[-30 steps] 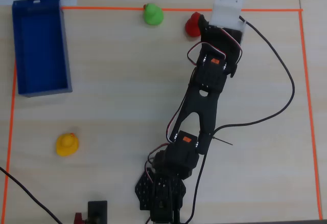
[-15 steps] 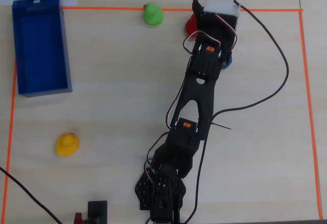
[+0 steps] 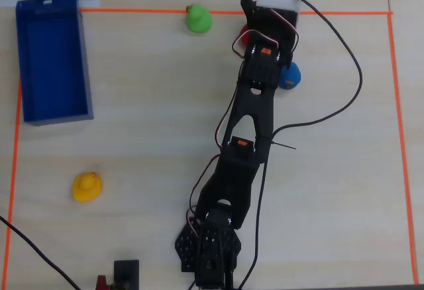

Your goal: Grasp red duck and put it into box.

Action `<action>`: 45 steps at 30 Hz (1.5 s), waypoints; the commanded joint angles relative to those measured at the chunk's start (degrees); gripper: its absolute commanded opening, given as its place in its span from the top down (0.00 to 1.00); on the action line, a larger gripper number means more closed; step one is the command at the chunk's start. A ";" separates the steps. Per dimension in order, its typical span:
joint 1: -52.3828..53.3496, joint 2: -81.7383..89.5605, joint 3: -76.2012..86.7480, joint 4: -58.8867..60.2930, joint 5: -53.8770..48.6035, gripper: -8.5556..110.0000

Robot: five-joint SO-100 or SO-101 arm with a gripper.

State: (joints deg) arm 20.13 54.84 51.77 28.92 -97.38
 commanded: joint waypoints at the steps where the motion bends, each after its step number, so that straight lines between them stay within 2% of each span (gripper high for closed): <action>1: 0.00 -0.62 -4.39 0.09 1.05 0.62; 11: -0.18 -3.96 -4.66 2.46 3.43 0.63; 15: -0.70 -7.38 -11.34 8.17 5.36 0.63; 25: -0.53 -12.48 -16.08 8.79 5.62 0.63; 45: 0.26 -16.87 -11.78 8.79 6.86 0.63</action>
State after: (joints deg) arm 19.95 36.83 40.08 37.79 -91.05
